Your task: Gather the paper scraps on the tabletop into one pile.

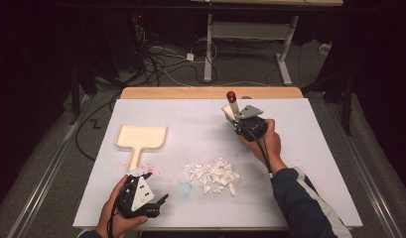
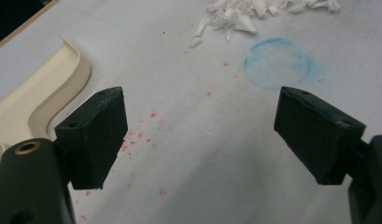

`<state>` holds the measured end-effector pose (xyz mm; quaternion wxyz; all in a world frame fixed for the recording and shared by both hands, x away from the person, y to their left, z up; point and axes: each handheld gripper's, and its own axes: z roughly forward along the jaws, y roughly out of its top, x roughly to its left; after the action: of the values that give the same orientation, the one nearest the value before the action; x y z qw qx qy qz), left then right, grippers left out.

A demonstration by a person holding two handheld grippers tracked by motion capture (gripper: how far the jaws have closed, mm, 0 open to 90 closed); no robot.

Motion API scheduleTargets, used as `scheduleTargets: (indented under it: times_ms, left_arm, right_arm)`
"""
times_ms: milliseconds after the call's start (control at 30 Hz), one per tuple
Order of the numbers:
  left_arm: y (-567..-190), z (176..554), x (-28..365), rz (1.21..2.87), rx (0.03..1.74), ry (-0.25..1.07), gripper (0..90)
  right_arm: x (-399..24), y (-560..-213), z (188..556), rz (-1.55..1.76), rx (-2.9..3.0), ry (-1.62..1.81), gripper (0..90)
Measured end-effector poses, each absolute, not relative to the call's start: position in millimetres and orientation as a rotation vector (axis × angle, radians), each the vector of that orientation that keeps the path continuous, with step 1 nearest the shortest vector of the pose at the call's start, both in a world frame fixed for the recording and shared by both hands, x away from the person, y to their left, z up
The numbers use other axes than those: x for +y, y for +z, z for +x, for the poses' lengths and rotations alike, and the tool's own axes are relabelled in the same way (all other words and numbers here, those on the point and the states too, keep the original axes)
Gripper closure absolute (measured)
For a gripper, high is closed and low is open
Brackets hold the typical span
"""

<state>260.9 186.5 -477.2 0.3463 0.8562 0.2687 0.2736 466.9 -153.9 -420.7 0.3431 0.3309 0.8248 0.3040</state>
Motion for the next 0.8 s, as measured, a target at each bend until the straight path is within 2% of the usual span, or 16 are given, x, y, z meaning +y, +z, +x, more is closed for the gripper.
scheduleTargets:
  times_ms: [200, 433, 567, 700, 800]
  left_arm:
    - [-477.9, 259.9, 187.6, 2.228, 0.695, 0.712, 16.4]
    - [-477.3, 259.0, 186.7, 2.225, 0.697, 0.720, 16.4]
    - [-475.9, 259.3, 187.3, 2.214, 0.703, 0.728, 16.4]
    - [-476.8, 259.3, 186.8, 2.217, 0.702, 0.721, 16.4]
    - [-477.4, 260.3, 186.3, 2.223, 0.703, 0.722, 16.3]
  right_arm:
    - [-126.6, -436.1, 470.8, 0.775, 2.233, 0.833, 67.6]
    - [-113.2, -435.6, 440.7, 0.517, 2.437, 0.934, 67.1]
    - [-116.5, -430.7, 419.8, 0.319, 2.544, 0.965, 66.9]
    - [-133.5, -420.3, 401.6, 0.229, 2.626, 1.102, 67.7]
    - [-142.9, -415.6, 390.2, 0.222, 2.583, 1.078, 67.8]
